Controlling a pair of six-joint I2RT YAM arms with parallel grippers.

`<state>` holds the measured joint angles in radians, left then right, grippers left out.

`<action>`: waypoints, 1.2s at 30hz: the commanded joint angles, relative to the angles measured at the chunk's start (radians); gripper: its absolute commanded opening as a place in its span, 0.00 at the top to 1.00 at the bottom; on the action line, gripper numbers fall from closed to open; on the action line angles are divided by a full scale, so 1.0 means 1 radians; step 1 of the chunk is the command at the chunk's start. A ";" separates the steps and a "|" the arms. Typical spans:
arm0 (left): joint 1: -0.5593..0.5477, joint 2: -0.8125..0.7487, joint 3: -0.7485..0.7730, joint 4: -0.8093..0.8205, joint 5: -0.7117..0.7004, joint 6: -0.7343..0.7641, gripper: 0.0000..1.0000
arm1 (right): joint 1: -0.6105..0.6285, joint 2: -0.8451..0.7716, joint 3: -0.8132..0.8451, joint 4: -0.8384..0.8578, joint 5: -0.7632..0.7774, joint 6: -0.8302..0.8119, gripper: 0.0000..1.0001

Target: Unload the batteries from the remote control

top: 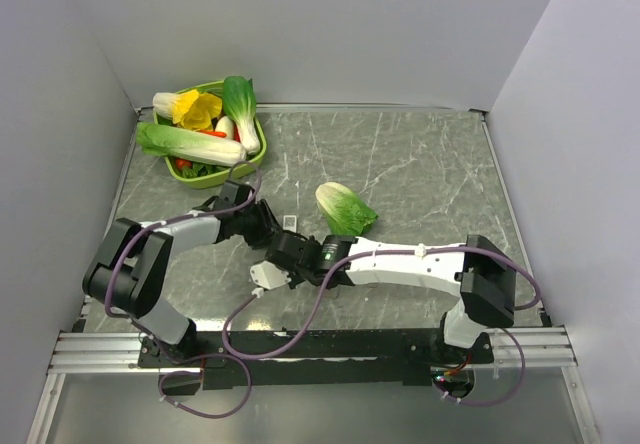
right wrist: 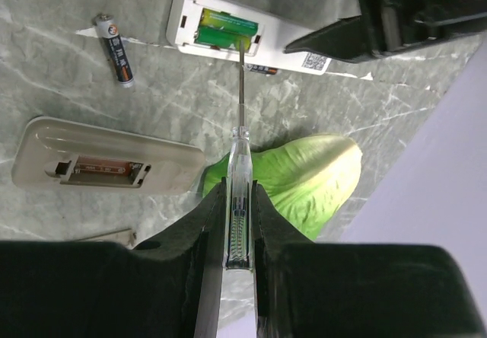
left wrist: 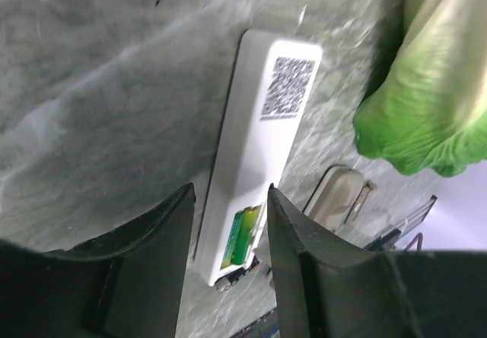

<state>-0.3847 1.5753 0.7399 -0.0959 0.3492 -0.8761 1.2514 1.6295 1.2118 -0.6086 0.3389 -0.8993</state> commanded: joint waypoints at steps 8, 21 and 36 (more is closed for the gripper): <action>0.023 0.025 -0.010 0.059 0.068 0.049 0.55 | 0.005 0.049 0.069 -0.042 0.064 -0.117 1.00; 0.021 0.065 -0.014 0.088 0.129 0.045 0.62 | 0.029 0.063 0.063 -0.031 0.098 -0.213 1.00; -0.002 0.080 -0.036 0.157 0.143 0.019 0.66 | 0.060 0.095 0.038 -0.025 0.097 -0.279 1.00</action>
<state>-0.3653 1.6466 0.7124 0.0265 0.4728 -0.8528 1.2957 1.6951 1.2507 -0.6289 0.4252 -1.1305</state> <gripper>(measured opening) 0.341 0.219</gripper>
